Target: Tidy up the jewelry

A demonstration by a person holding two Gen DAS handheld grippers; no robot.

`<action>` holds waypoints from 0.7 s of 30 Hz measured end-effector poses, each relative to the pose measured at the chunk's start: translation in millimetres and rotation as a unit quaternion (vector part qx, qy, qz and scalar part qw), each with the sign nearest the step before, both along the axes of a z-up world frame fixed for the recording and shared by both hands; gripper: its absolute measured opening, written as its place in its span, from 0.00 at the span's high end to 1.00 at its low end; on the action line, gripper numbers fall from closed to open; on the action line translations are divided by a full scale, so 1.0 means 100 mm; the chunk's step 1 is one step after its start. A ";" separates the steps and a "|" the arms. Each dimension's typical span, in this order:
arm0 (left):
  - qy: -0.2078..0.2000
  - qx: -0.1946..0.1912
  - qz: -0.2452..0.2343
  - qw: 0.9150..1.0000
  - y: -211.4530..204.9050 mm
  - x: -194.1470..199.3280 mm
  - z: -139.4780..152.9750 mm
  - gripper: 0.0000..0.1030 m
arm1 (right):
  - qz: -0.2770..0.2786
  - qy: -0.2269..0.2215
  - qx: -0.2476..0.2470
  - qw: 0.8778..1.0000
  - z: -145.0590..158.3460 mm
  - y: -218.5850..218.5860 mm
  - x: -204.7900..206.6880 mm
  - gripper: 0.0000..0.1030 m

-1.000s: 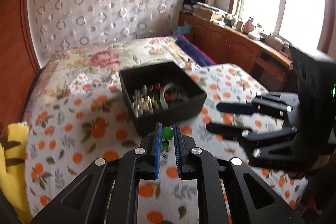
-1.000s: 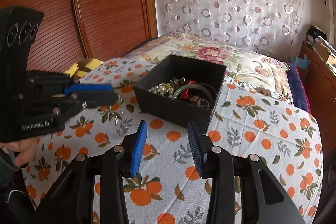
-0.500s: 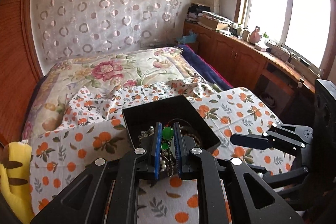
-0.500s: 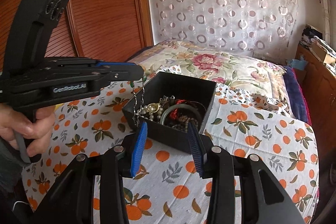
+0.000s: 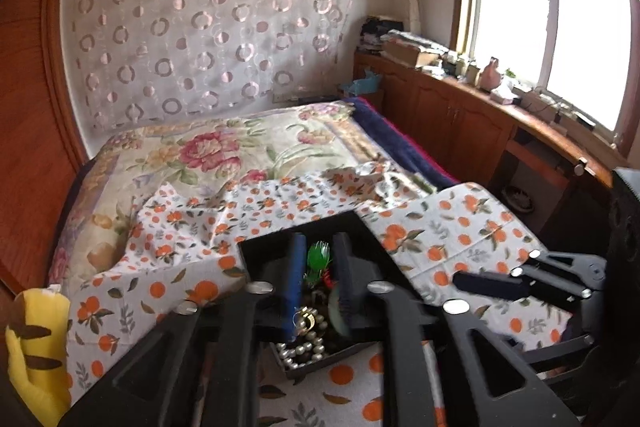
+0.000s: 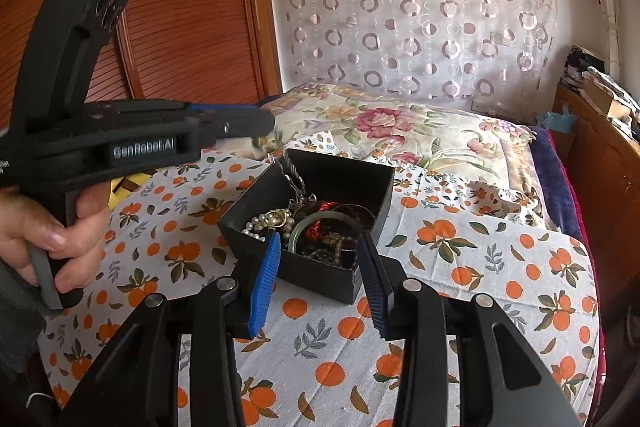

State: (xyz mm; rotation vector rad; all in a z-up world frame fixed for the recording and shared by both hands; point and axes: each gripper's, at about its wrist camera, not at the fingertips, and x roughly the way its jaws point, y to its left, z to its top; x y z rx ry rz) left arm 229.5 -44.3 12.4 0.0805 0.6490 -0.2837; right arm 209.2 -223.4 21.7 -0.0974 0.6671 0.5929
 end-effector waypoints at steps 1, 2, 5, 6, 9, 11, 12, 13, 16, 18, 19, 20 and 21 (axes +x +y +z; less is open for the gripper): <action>-0.002 0.004 0.006 1.000 0.02 -0.03 -0.03 0.55 | -0.003 0.000 -0.001 1.000 -0.01 0.00 -0.01 0.59; -0.004 0.004 0.011 1.000 0.04 -0.06 -0.04 0.52 | -0.004 -0.001 -0.002 1.000 0.00 -0.01 -0.02 0.59; -0.002 0.007 0.024 1.000 0.11 -0.16 -0.08 0.41 | -0.011 -0.004 -0.003 1.000 0.00 -0.03 -0.08 0.59; -0.003 0.008 0.031 0.999 0.14 -0.22 -0.09 0.37 | -0.014 -0.005 -0.004 1.000 0.00 -0.03 -0.11 0.59; -0.010 0.009 0.052 0.999 0.22 -0.43 -0.12 0.22 | -0.023 -0.010 -0.002 1.000 0.03 -0.06 -0.21 0.59; -0.013 0.008 0.064 0.998 0.27 -0.59 -0.13 0.12 | -0.031 -0.014 0.000 0.999 0.05 -0.08 -0.30 0.52; -0.014 0.008 0.069 0.998 0.30 -0.66 -0.13 0.11 | -0.035 -0.017 0.002 0.999 0.06 -0.09 -0.35 0.43; -0.017 0.009 0.075 0.997 0.32 -0.75 -0.13 0.09 | -0.042 -0.022 0.004 0.999 0.08 -0.11 -0.42 0.38; -0.024 0.014 0.085 0.996 0.38 -0.96 -0.12 0.08 | -0.057 -0.031 0.010 0.998 0.14 -0.15 -0.57 0.28; -0.033 0.022 0.097 0.995 0.40 -1.12 -0.10 0.08 | -0.068 -0.041 0.016 0.997 0.20 -0.19 -0.69 0.19; -0.037 0.024 0.101 0.994 0.41 -1.22 -0.08 0.08 | -0.073 -0.046 0.019 0.996 0.23 -0.20 -0.76 0.18; -0.040 0.025 0.104 0.993 0.42 -1.27 -0.07 0.08 | -0.078 -0.048 0.020 0.996 0.24 -0.22 -0.81 0.16; -0.045 0.025 0.109 0.993 0.43 -1.34 -0.05 0.08 | -0.085 -0.054 0.022 0.995 0.26 -0.23 -0.87 0.07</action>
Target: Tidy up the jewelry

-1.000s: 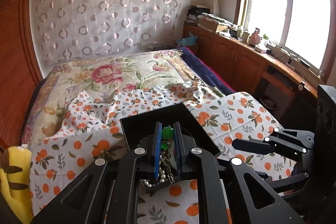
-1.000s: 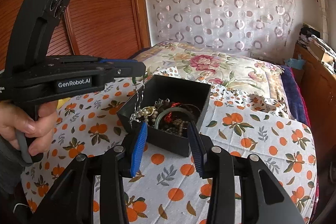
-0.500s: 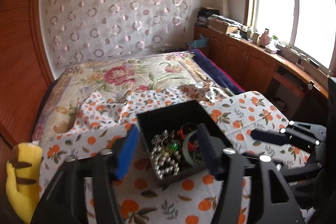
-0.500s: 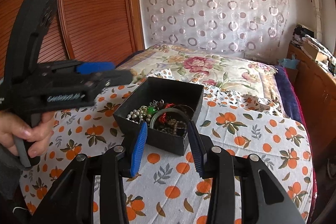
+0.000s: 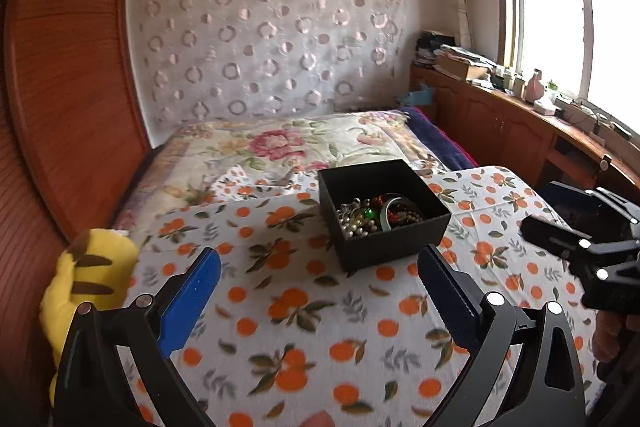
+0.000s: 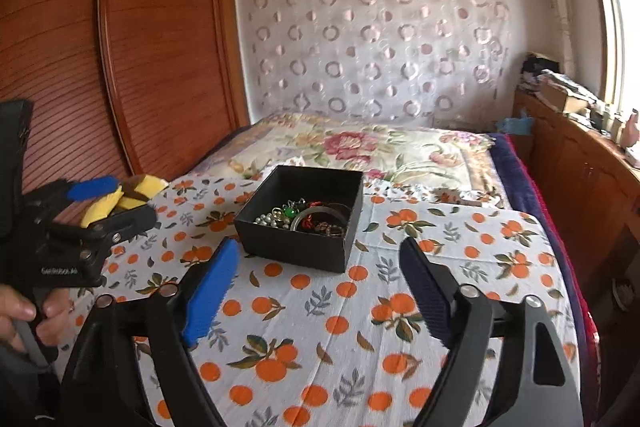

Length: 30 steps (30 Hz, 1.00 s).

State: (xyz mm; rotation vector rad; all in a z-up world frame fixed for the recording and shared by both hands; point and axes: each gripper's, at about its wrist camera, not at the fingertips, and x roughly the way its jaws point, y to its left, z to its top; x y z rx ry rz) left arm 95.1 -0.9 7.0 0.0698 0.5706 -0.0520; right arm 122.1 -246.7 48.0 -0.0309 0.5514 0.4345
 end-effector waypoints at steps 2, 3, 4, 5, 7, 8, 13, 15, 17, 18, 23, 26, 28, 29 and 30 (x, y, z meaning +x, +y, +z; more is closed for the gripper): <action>-0.009 -0.003 0.008 1.000 0.02 -0.13 0.02 0.08 | -0.013 -0.015 0.005 1.000 0.05 -0.03 -0.12 0.03; -0.012 -0.004 0.010 1.000 0.03 -0.17 0.03 0.08 | -0.016 -0.021 0.006 1.000 0.08 -0.07 -0.18 0.03; -0.013 -0.006 0.013 1.000 0.05 -0.22 0.04 0.08 | -0.020 -0.025 0.006 0.999 0.09 -0.08 -0.24 0.03; -0.014 -0.007 0.015 1.000 0.07 -0.26 0.04 0.08 | -0.024 -0.026 0.006 0.999 0.11 -0.11 -0.27 0.02; -0.016 -0.008 0.021 1.000 0.08 -0.32 0.04 0.08 | -0.034 -0.027 0.009 0.999 0.12 -0.15 -0.33 0.02; -0.016 -0.009 0.024 1.000 0.08 -0.35 0.04 0.08 | -0.036 -0.027 0.011 0.999 0.13 -0.15 -0.35 0.02; -0.016 -0.011 0.026 0.999 0.07 -0.44 0.01 0.08 | -0.045 -0.032 0.017 0.998 0.13 -0.21 -0.44 0.02; -0.017 -0.013 0.025 0.999 0.07 -0.44 0.00 0.08 | -0.045 -0.032 0.015 0.998 0.12 -0.22 -0.45 0.02; -0.016 -0.016 0.024 0.999 0.06 -0.46 -0.01 0.08 | -0.044 -0.031 0.014 0.998 0.12 -0.22 -0.46 0.02; -0.017 -0.016 0.023 0.999 0.06 -0.47 -0.02 0.08 | -0.045 -0.032 0.013 0.998 0.12 -0.22 -0.47 0.03; -0.020 -0.018 0.026 0.999 0.06 -0.50 -0.02 0.08 | -0.044 -0.031 0.012 0.998 0.11 -0.22 -0.49 0.03; -0.022 -0.017 0.028 0.999 0.06 -0.52 -0.01 0.08 | -0.045 -0.031 0.013 0.998 0.11 -0.23 -0.49 0.02; -0.023 -0.017 0.028 0.999 0.06 -0.52 0.00 0.08 | -0.044 -0.031 0.013 0.998 0.11 -0.22 -0.49 0.02; -0.022 -0.017 0.028 0.999 0.06 -0.52 0.00 0.08 | -0.045 -0.031 0.013 0.998 0.11 -0.22 -0.49 0.02; -0.022 -0.017 0.028 0.999 0.06 -0.52 0.00 0.08 | -0.045 -0.031 0.013 0.998 0.11 -0.23 -0.50 0.02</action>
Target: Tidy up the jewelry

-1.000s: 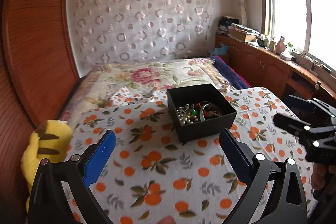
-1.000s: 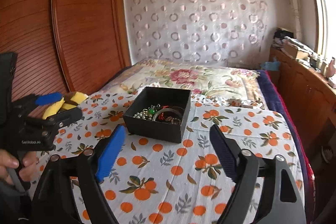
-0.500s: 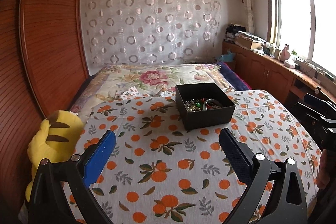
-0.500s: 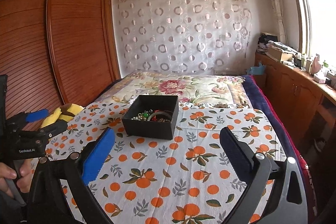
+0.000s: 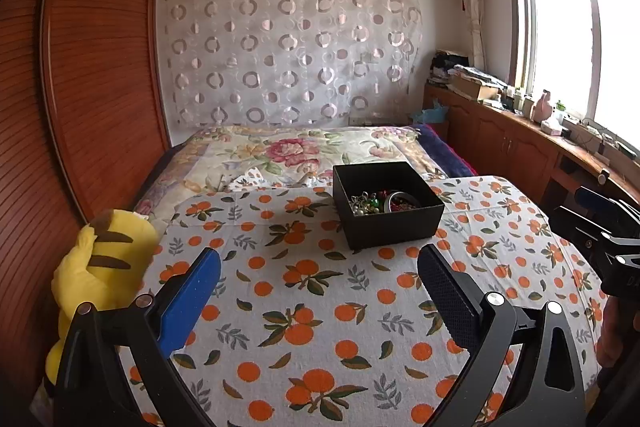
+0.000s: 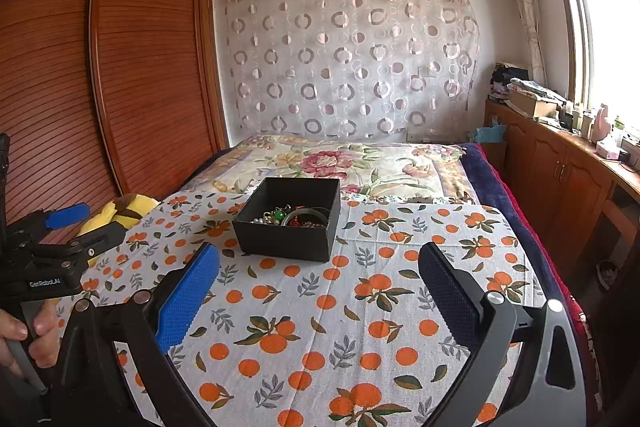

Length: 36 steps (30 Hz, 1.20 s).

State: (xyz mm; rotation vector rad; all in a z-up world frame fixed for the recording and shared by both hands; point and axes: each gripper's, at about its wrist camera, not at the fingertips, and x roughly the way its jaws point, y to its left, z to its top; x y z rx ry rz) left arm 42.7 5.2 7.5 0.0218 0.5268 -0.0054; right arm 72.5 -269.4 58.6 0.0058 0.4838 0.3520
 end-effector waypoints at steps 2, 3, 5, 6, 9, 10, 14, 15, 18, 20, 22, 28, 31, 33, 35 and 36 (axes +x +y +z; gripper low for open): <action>0.000 0.000 -0.001 1.000 0.00 0.00 0.00 0.08 | 0.000 0.000 0.000 1.000 0.00 0.00 0.00 0.02; 0.000 0.000 -0.001 1.000 0.00 0.00 0.00 0.08 | 0.000 0.000 0.000 1.000 0.00 0.00 0.00 0.02; 0.000 0.001 0.000 1.000 0.00 0.00 0.00 0.08 | 0.001 0.000 -0.001 1.000 0.00 0.00 0.00 0.02; 0.000 0.000 -0.001 1.000 0.00 0.00 0.00 0.08 | 0.000 0.000 -0.001 1.000 0.00 0.01 0.01 0.02; 0.000 0.000 -0.001 1.000 0.00 -0.01 0.00 0.08 | 0.000 0.000 0.000 1.000 0.00 0.00 0.00 0.02; 0.000 0.000 -0.001 1.000 0.00 -0.01 0.00 0.08 | 0.000 0.000 -0.001 1.000 0.00 0.01 0.01 0.02; 0.000 0.001 0.000 1.000 0.00 -0.01 0.01 0.08 | -0.002 0.001 0.000 1.000 0.00 -0.01 -0.01 0.02; 0.000 0.001 0.000 1.000 0.00 -0.01 0.00 0.08 | -0.002 0.001 0.000 1.000 -0.01 -0.02 -0.01 0.02; 0.000 0.000 -0.001 1.000 0.00 -0.01 0.00 0.08 | -0.002 0.000 -0.001 1.000 0.00 -0.02 -0.01 0.03; 0.000 0.000 -0.001 1.000 0.00 -0.01 0.01 0.08 | -0.002 0.000 0.000 1.000 0.00 -0.02 -0.01 0.03; -0.001 0.002 -0.001 1.000 -0.01 -0.01 0.01 0.08 | -0.002 0.000 0.000 1.000 0.00 -0.01 0.00 0.03; -0.001 0.001 -0.001 1.000 0.00 -0.01 0.01 0.08 | -0.002 0.000 -0.001 1.000 -0.01 -0.03 -0.01 0.02; -0.002 0.001 -0.002 1.000 0.00 -0.02 0.03 0.08 | -0.002 0.000 0.000 1.000 0.00 -0.02 0.00 0.03; -0.002 0.001 -0.001 1.000 0.00 -0.02 0.03 0.08 | -0.002 0.000 0.000 1.000 0.00 -0.03 -0.01 0.03; -0.002 0.001 -0.001 1.000 -0.01 -0.02 0.03 0.08 | -0.002 0.000 -0.001 1.000 0.00 -0.04 -0.01 0.02; -0.002 0.001 -0.002 1.000 -0.01 -0.02 0.03 0.08 | -0.003 0.000 -0.001 1.000 -0.01 -0.05 -0.01 0.02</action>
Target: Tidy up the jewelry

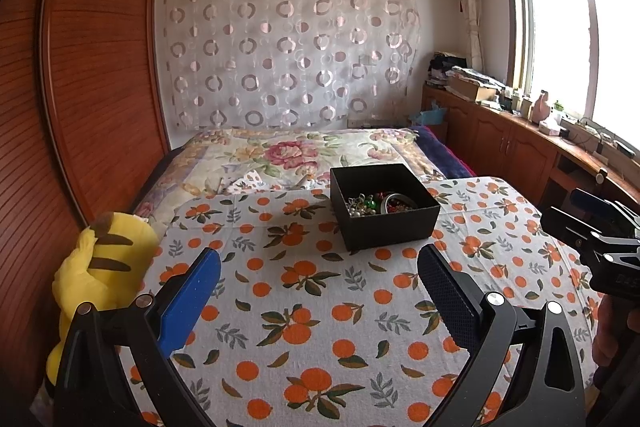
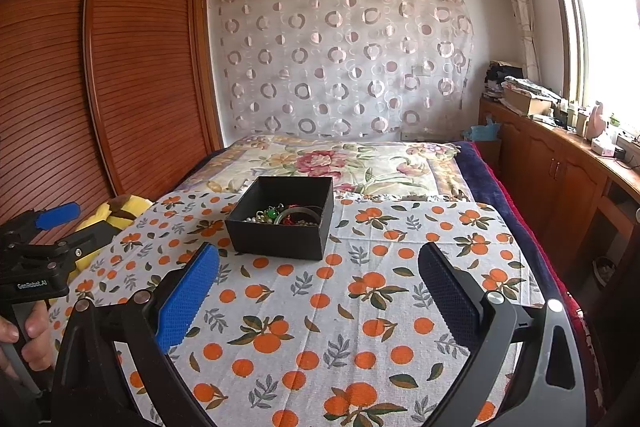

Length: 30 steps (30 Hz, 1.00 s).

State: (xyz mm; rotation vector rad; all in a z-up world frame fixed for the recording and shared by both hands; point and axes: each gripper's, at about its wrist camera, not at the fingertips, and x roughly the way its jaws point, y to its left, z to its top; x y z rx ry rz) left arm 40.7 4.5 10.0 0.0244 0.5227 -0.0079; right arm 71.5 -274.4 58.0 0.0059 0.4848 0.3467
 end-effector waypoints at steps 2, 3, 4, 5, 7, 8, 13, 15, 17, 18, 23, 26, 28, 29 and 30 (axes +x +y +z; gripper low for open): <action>0.000 0.001 -0.001 1.000 0.00 0.00 0.00 0.08 | 0.000 0.000 0.000 1.000 0.00 0.00 0.00 0.02; 0.000 0.001 0.000 1.000 0.00 0.00 0.00 0.08 | 0.000 0.000 0.000 1.000 0.00 0.01 0.00 0.02; -0.001 0.001 0.000 1.000 0.00 0.00 0.00 0.08 | 0.000 0.000 0.000 1.000 0.00 0.00 0.00 0.02; 0.000 0.000 0.000 1.000 0.00 0.00 0.00 0.08 | 0.000 -0.001 0.000 1.000 0.00 0.00 0.00 0.02; -0.001 0.000 0.000 1.000 0.00 0.00 -0.01 0.08 | 0.000 -0.001 0.000 1.000 0.00 0.00 0.00 0.02; -0.002 0.001 0.000 1.000 0.00 -0.01 0.00 0.08 | -0.001 -0.001 0.000 1.000 0.00 -0.01 0.00 0.02; -0.007 0.001 0.000 1.000 -0.04 -0.01 0.09 0.08 | 0.000 -0.001 0.001 1.000 0.00 -0.02 0.00 0.03; -0.008 0.001 0.000 1.000 -0.04 -0.01 0.10 0.08 | 0.000 -0.001 0.001 1.000 0.00 -0.01 0.00 0.02; -0.010 0.001 0.000 1.000 -0.04 -0.01 0.11 0.08 | 0.000 -0.001 0.000 1.000 0.00 -0.01 0.00 0.02; -0.009 0.001 0.000 1.000 -0.04 0.00 0.11 0.08 | 0.000 -0.001 0.000 1.000 0.00 -0.01 0.00 0.02; -0.009 0.001 -0.001 1.000 -0.04 -0.01 0.12 0.08 | 0.000 -0.001 0.000 1.000 0.00 0.00 0.00 0.02; -0.009 0.001 0.001 1.000 -0.04 -0.01 0.10 0.08 | -0.001 -0.001 0.000 1.000 -0.01 0.00 0.00 0.02; -0.009 0.001 0.000 1.000 -0.05 -0.02 0.10 0.08 | 0.000 -0.001 0.000 1.000 -0.01 -0.01 -0.01 0.02; -0.009 0.001 0.000 1.000 -0.05 -0.01 0.11 0.08 | 0.000 -0.001 0.000 1.000 -0.01 0.00 0.00 0.03; -0.010 0.002 0.000 1.000 -0.04 -0.02 0.10 0.08 | -0.001 -0.001 0.000 1.000 -0.01 0.00 0.00 0.03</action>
